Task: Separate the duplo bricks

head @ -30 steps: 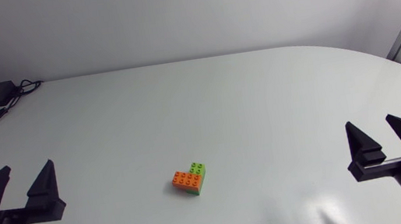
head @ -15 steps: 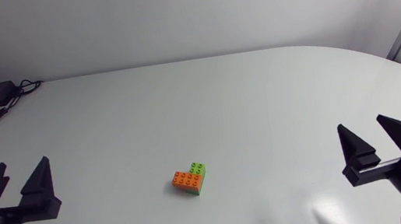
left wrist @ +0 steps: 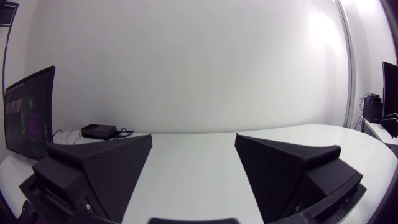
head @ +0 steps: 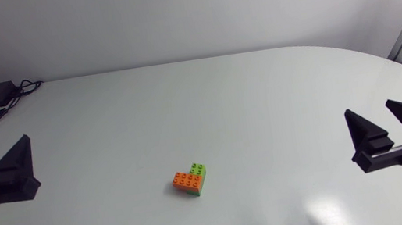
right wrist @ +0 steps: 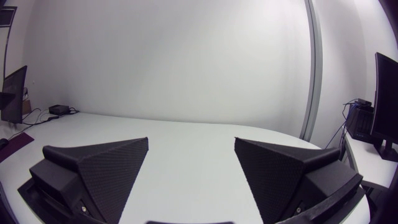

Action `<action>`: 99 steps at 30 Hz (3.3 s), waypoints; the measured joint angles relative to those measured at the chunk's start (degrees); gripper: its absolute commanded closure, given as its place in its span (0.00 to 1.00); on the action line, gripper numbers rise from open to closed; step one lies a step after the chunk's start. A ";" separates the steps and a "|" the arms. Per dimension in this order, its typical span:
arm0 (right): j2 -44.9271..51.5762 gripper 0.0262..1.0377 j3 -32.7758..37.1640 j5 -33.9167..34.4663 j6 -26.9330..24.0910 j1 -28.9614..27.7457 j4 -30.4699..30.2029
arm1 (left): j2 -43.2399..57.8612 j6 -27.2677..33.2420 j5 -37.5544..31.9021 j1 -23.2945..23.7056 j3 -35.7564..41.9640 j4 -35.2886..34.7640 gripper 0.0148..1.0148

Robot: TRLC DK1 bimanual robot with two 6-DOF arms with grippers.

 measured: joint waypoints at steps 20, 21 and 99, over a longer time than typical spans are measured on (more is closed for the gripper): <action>37.97 0.03 19.08 -7.58 2.60 -2.67 -9.40 | 47.60 0.09 14.88 -3.37 25.49 -10.03 0.20; 39.30 0.03 19.78 -9.42 2.80 -3.39 -10.51 | 49.64 0.44 15.41 -3.85 25.92 -10.03 0.20; 62.99 0.04 32.11 -28.15 -26.93 11.52 -29.64 | 95.78 79.60 36.22 -21.16 48.54 -36.54 0.63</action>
